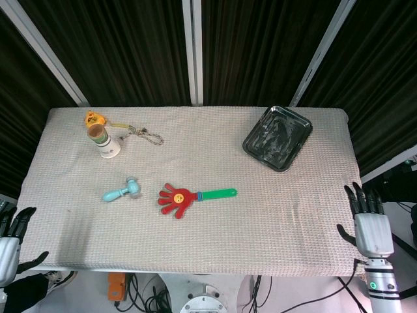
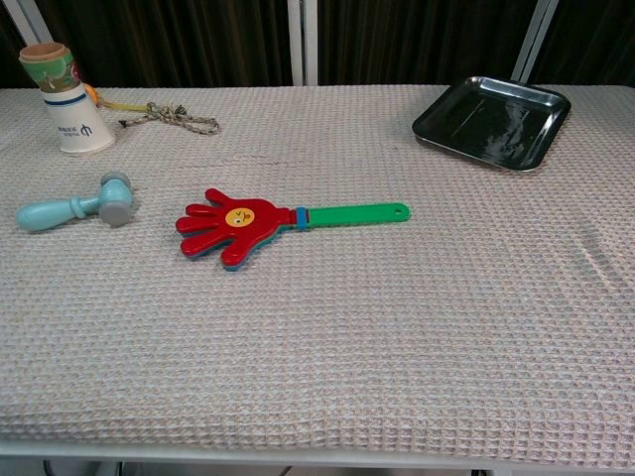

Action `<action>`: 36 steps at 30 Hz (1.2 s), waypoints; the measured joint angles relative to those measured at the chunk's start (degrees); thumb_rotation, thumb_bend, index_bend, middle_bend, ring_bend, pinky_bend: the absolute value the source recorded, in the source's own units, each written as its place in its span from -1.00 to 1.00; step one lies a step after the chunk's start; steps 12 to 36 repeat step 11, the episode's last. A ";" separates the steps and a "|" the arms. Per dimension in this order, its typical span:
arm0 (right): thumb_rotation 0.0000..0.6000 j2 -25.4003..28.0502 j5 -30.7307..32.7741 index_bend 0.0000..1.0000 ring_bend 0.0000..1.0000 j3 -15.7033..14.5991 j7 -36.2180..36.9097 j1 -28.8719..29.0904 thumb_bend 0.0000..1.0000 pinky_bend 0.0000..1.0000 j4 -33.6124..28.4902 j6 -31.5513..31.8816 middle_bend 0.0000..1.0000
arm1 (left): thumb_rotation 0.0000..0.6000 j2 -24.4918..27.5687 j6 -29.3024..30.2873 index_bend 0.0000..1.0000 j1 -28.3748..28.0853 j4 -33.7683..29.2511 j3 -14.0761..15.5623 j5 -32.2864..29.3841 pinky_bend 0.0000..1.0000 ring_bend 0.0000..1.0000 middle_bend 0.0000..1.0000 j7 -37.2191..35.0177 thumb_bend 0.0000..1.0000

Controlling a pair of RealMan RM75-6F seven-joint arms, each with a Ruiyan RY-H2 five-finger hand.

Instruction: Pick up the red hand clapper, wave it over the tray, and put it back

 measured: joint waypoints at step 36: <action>1.00 0.95 -0.12 -1.00 -1.00 0.18 3.73 -2.57 -0.76 -1.00 2.39 -0.44 -1.00 | 1.00 -0.05 -4.11 -0.81 -4.09 -1.04 -1.21 0.72 -0.85 -1.00 -0.78 1.26 -0.86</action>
